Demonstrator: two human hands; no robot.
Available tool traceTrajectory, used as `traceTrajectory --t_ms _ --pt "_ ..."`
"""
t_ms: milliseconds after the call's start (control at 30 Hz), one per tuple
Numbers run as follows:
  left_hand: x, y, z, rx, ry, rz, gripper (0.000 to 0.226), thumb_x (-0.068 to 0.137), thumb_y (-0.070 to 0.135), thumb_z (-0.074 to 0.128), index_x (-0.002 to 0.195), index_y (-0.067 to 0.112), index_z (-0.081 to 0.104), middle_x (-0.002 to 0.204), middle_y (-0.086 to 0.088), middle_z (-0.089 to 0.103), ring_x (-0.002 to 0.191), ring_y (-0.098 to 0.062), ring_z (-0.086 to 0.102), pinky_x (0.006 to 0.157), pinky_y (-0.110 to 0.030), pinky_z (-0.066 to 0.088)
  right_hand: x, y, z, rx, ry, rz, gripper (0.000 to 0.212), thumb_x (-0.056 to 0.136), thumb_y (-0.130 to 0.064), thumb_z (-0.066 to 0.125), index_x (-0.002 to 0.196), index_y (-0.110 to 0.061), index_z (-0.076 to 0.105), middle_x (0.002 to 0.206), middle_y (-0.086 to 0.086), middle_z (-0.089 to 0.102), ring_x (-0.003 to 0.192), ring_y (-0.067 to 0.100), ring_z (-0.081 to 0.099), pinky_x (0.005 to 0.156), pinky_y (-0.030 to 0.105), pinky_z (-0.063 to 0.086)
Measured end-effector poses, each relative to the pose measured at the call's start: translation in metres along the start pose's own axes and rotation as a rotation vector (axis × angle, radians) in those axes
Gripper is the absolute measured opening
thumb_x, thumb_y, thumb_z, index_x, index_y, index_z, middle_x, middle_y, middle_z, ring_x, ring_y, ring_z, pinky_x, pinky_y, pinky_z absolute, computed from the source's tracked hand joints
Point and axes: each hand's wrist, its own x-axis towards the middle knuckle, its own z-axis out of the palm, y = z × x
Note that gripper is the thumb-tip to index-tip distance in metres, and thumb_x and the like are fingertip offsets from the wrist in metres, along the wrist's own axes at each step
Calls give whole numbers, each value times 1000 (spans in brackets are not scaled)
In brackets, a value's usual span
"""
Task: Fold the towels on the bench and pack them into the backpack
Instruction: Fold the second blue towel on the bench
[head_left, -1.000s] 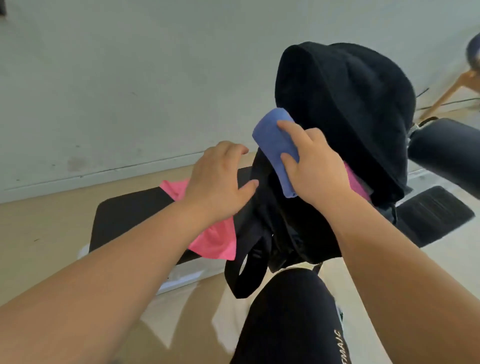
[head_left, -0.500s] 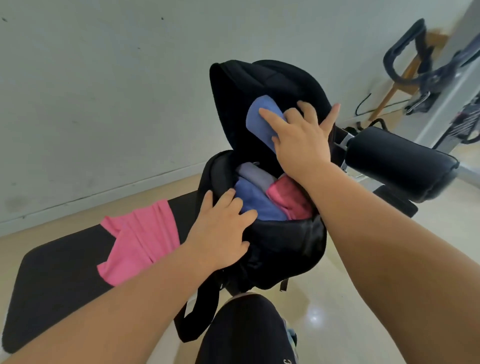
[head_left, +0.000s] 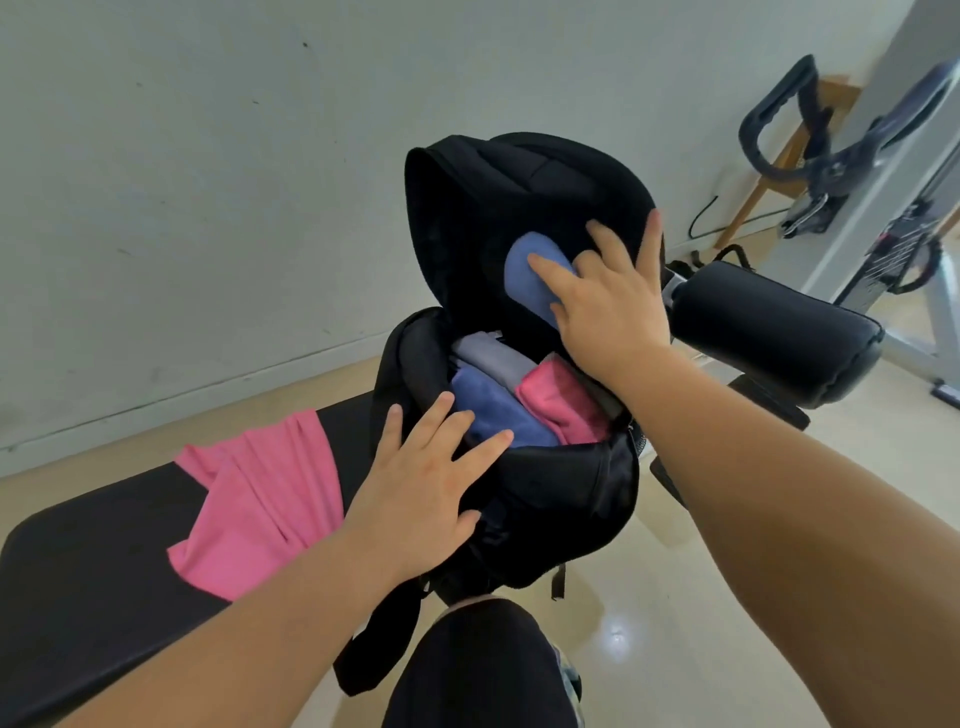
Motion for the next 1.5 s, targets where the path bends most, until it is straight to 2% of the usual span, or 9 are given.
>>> traceTrajectory --t_ms 167,400,500,633,767,867,1133,1367,1500 --pt "-5 4 1 -20 26 37 102 66 47 82 151 38 28 147 -7 44 148 -34 25 110 -66 30 -34 -33 -1 259 -111 -240 56 95 -28 56 149 -33 41 98 6 58 91 28 55 87 43 48" --pt "-14 -2 5 -29 15 47 96 73 49 74 154 39 22 149 -4 41 151 -29 19 112 -64 27 -49 -47 19 1003 -712 264 41 96 -13 54 126 -40 52 122 11 59 103 29 59 93 36 48" --pt "-14 -6 3 -13 9 70 94 76 50 72 154 41 20 151 -3 41 152 -28 18 113 -65 24 -52 -42 21 786 -856 130 38 93 -27 61 125 -45 49 109 2 59 94 24 58 81 36 48" --pt "-12 -8 3 13 8 83 96 77 49 72 156 40 18 152 -5 40 151 -29 18 113 -66 25 -46 -54 9 123 -557 -130 38 91 -47 59 127 -36 52 113 3 44 99 26 51 75 37 41" --pt "-13 -7 2 38 9 98 94 76 49 72 155 38 22 151 -7 42 151 -29 21 111 -67 28 -45 -56 15 163 -566 -481 48 103 -40 43 150 -34 40 153 0 34 139 26 35 103 43 42" --pt "-14 -10 2 54 9 118 94 74 49 74 154 38 25 150 -6 45 150 -29 23 110 -66 28 -41 -49 17 156 -830 -549 57 107 -46 22 160 -31 5 167 -7 -9 154 20 -9 123 50 11" --pt "-12 -15 8 73 1 179 100 74 47 73 155 43 14 154 -2 40 151 -27 19 111 -68 24 -56 -55 30 -135 -869 -610 71 102 -59 18 155 -32 -21 161 -5 -31 150 25 -25 120 59 -10" --pt "-16 -12 7 40 61 169 97 79 49 67 157 40 9 166 -4 16 154 -26 5 116 -63 11 -48 -59 14 212 -808 -399 58 106 -46 29 159 -30 14 168 -5 -2 154 21 -4 123 49 8" --pt "-29 -22 1 -68 126 5 79 82 46 62 153 30 30 165 -6 19 152 -28 15 119 -60 16 -42 -88 -14 641 -274 -46 42 105 -35 37 138 -18 56 145 -1 52 131 20 49 105 39 44"
